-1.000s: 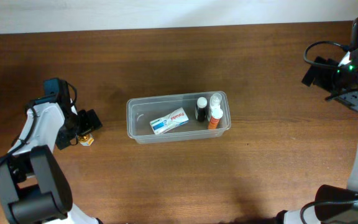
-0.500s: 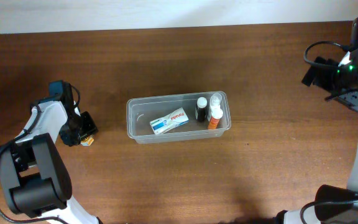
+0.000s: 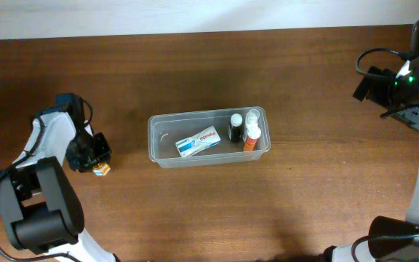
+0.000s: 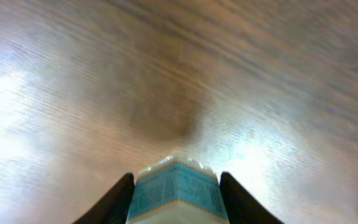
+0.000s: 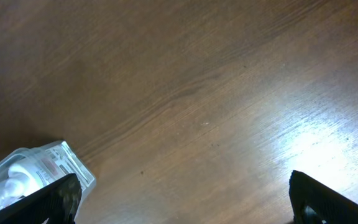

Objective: Pack container
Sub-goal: 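Move the left gripper back to the orange-capped jar and grasp it, then lift the jar and carry it over the container's left end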

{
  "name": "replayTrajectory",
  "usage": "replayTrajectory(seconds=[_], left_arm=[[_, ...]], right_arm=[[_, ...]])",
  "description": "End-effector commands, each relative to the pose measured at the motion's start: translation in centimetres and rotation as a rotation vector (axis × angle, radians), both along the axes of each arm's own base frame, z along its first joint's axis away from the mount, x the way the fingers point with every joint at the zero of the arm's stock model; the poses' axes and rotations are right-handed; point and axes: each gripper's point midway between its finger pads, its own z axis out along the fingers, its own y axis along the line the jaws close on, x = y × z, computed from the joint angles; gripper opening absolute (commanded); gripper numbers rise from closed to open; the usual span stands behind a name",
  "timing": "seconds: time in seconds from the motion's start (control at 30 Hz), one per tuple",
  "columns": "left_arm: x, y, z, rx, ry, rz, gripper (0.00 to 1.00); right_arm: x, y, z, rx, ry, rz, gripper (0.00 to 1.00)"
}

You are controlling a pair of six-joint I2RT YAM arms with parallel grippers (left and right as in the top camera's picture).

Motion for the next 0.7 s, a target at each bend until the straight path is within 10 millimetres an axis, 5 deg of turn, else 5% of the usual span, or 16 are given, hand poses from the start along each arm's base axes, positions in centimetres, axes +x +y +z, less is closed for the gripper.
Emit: replayTrajectory(seconds=[0.0,0.3,0.5,0.67], left_arm=[[2.0,0.1,3.0,-0.007,-0.042,-0.060,0.36],[4.7,-3.0,11.1,0.006,-0.111,-0.169,0.37],[6.6,-8.6,14.7,0.010,-0.206,-0.324,0.38],[7.1,-14.6,15.3,-0.002,-0.262,-0.477,0.41]], right_arm=[[0.1,-0.3,0.2,-0.012,-0.004,0.001,0.98],[0.1,-0.3,0.2,-0.012,-0.004,0.001,0.98],[0.1,-0.3,0.2,-0.012,-0.004,0.001,0.98],[0.1,-0.3,0.2,-0.012,-0.004,0.001,0.98]])
